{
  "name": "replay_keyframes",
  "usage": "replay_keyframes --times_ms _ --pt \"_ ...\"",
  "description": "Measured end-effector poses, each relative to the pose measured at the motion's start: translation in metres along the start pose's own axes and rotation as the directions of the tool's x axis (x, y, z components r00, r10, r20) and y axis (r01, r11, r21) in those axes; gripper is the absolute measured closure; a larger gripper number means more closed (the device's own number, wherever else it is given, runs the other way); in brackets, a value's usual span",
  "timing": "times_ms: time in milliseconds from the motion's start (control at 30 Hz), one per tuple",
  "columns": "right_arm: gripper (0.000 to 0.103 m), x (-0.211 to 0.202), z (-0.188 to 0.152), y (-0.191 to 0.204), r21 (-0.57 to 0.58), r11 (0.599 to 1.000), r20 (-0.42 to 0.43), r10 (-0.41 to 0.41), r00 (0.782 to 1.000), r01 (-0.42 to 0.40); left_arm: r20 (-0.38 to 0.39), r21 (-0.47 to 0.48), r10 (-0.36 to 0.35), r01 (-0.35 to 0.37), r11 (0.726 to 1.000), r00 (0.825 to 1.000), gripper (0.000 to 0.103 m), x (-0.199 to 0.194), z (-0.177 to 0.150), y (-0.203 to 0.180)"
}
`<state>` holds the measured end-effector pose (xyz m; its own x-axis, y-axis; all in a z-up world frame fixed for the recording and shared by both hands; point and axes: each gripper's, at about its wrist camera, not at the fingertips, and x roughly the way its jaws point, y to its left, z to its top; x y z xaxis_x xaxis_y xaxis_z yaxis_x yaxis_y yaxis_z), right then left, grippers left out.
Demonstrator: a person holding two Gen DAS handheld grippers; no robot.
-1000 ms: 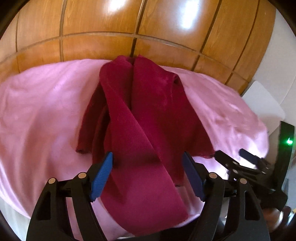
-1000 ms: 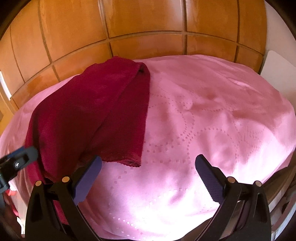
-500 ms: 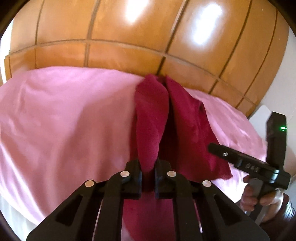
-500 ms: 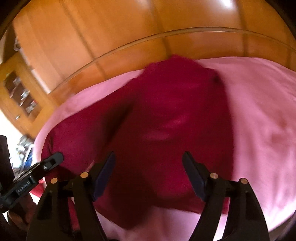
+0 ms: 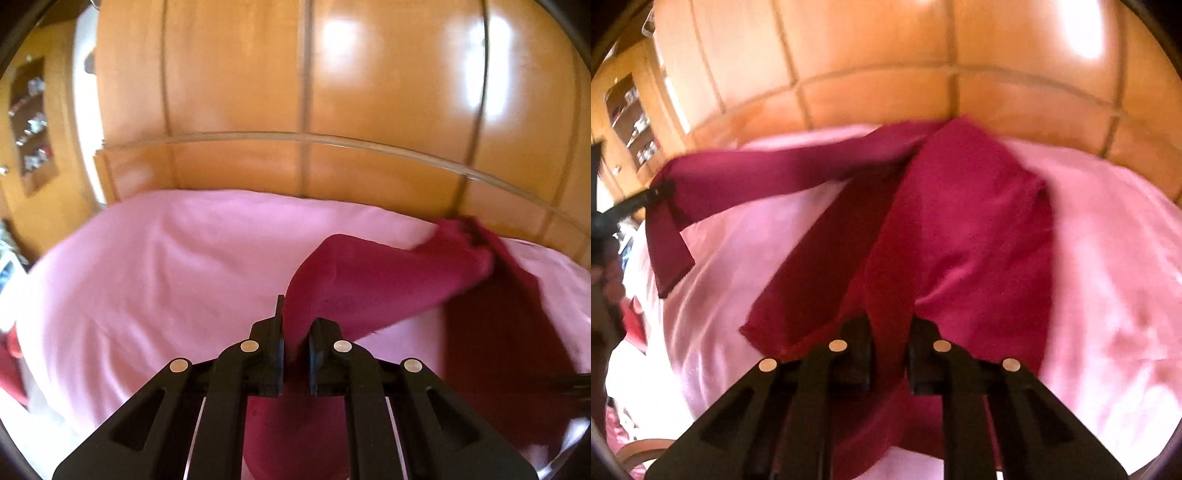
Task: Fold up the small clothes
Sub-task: 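Grasp the dark red shirt with the left gripper while the right gripper grasps it too, then lift and shake the shirt out with both grippers, spreading it over the bed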
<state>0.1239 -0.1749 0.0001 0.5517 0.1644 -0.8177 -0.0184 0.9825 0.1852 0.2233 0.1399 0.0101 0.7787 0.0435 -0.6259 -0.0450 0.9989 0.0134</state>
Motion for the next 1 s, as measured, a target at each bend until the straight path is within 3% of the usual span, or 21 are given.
replay_keyframes --times_ms 133,200,300,367,400,433,467,533,567,600,633,667,733,767,800,833,867,933,1000 --pt "0.095 -0.031 0.004 -0.065 0.040 0.984 0.040 -0.177 0.983 0.175 0.007 0.025 0.163 -0.163 0.986 0.987 0.095 0.032 0.019 0.016" --pt "0.095 -0.039 0.007 -0.109 0.086 0.956 0.026 -0.284 0.958 0.281 -0.005 0.021 0.213 -0.213 0.977 0.977 0.095 0.043 0.026 0.026" --pt "0.095 -0.043 0.009 -0.174 0.248 0.919 -0.031 -0.308 0.951 0.306 -0.051 0.010 0.272 -0.271 0.962 0.961 0.095 0.065 0.032 0.040" --pt "0.096 -0.040 0.010 -0.205 0.295 0.876 -0.059 -0.383 0.922 0.382 -0.098 0.014 0.310 -0.310 0.951 0.946 0.095 0.082 0.032 0.046" --pt "0.096 -0.037 0.010 -0.220 0.323 0.865 -0.075 -0.380 0.922 0.383 -0.119 0.013 0.321 -0.322 0.947 0.939 0.094 0.088 0.029 0.047" --pt "0.096 -0.036 0.009 -0.237 0.389 0.858 -0.089 -0.326 0.941 0.335 -0.145 0.008 0.336 -0.338 0.941 0.931 0.093 0.094 0.026 0.049" --pt "0.096 -0.037 0.007 -0.251 0.438 0.840 -0.095 -0.309 0.946 0.319 -0.175 0.007 0.343 -0.347 0.938 0.923 0.091 0.098 0.021 0.050" --pt "0.096 -0.043 0.010 -0.265 0.423 0.822 -0.103 -0.375 0.921 0.382 -0.191 0.007 0.352 -0.358 0.934 0.916 0.080 0.098 0.015 0.046" --pt "0.096 -0.044 0.011 -0.269 0.403 0.812 -0.105 -0.417 0.903 0.422 -0.179 -0.002 0.361 -0.367 0.930 0.915 0.062 0.091 0.010 0.044" --pt "0.096 -0.043 0.013 -0.271 0.395 0.809 -0.106 -0.430 0.897 0.435 -0.167 -0.016 0.364 -0.372 0.928 0.916 0.037 0.085 0.009 0.041" --pt "0.095 -0.044 0.013 -0.271 0.391 0.815 -0.099 -0.425 0.900 0.428 -0.143 -0.048 0.362 -0.372 0.927 0.921 0.030 0.074 0.005 0.039" --pt "0.092 -0.044 0.012 -0.269 0.382 0.822 -0.091 -0.421 0.902 0.422 -0.117 -0.091 0.326 -0.337 0.937 0.938 0.030 0.061 0.001 0.036" --pt "0.065 -0.044 0.009 -0.258 0.348 0.849 -0.075 -0.397 0.915 0.397 -0.103 -0.152 0.185 -0.199 0.968 0.977 0.030 0.040 -0.010 0.024" --pt "0.048 -0.043 0.004 -0.254 0.329 0.871 -0.064 -0.364 0.929 0.364 -0.107 -0.171 0.086 -0.104 0.980 0.991 0.030 0.030 -0.018 0.012" --pt "0.045 -0.043 0.003 -0.249 0.315 0.882 -0.053 -0.351 0.935 0.349 -0.114 -0.183 -0.004 -0.017 0.983 0.994 0.030 0.023 -0.025 0.001" --pt "0.044 -0.040 0.003 -0.243 0.292 0.894 -0.046 -0.342 0.939 0.340 -0.136 -0.200 -0.138 0.109 0.974 0.981 0.030 0.016 -0.037 -0.017" --pt "0.038 -0.035 0.004 -0.237 0.267 0.906 -0.049 -0.327 0.944 0.328 -0.164 -0.202 -0.217 0.182 0.962 0.962 0.030 0.014 -0.046 -0.030" --pt "0.028 -0.019 0.006 -0.232 0.232 0.916 -0.074 -0.318 0.945 0.326 -0.254 -0.187 -0.374 0.334 0.924 0.892 0.030 0.015 -0.069 -0.072" --pt "0.025 -0.002 0.005 -0.228 0.206 0.920 -0.110 -0.317 0.942 0.333 -0.310 -0.180 -0.450 0.413 0.893 0.837 0.030 0.017 -0.086 -0.103"
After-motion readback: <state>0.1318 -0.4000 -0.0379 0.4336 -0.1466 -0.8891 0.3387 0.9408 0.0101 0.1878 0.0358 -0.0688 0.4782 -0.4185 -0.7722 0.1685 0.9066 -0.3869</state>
